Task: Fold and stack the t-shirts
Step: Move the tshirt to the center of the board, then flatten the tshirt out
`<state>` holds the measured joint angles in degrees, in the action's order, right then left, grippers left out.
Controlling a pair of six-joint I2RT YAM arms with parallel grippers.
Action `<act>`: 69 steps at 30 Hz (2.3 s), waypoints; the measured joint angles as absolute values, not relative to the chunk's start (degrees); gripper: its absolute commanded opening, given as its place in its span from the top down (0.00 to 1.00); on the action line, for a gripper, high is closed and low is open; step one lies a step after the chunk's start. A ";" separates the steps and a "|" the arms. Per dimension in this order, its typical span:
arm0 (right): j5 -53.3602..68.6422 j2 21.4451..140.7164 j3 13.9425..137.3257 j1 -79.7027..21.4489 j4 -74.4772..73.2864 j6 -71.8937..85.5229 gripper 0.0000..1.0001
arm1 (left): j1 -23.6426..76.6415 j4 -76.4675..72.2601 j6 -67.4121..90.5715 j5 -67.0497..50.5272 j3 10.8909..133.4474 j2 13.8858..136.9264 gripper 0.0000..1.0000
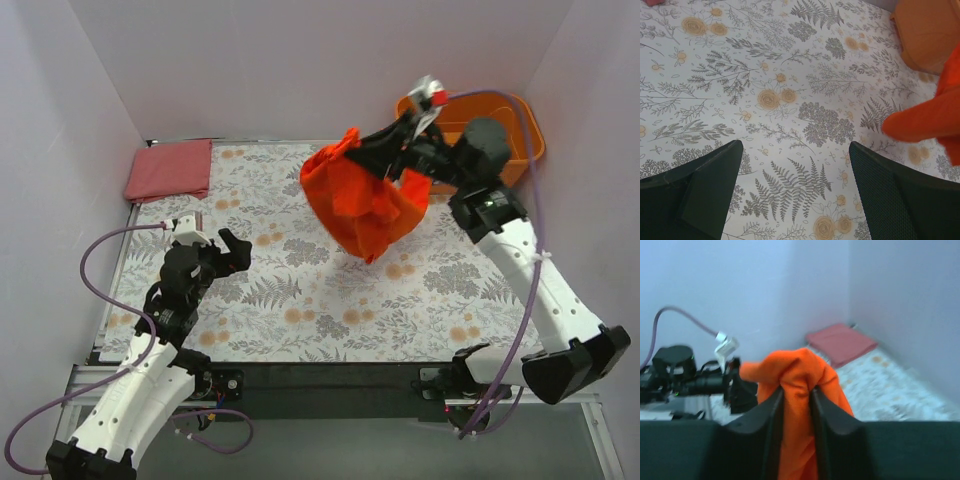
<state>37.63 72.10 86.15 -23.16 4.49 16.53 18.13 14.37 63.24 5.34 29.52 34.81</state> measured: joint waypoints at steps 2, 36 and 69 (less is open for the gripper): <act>36.10 72.99 80.71 -29.15 4.67 17.50 0.41 | 18.13 14.44 63.26 5.98 29.52 34.44 0.13; 12.27 74.63 43.92 -38.44 -15.51 10.02 0.29 | 18.26 31.55 79.99 -3.62 31.27 48.80 0.16; 19.90 81.69 47.86 -47.44 -23.35 5.76 0.99 | 13.98 25.15 70.74 13.06 59.02 90.78 0.86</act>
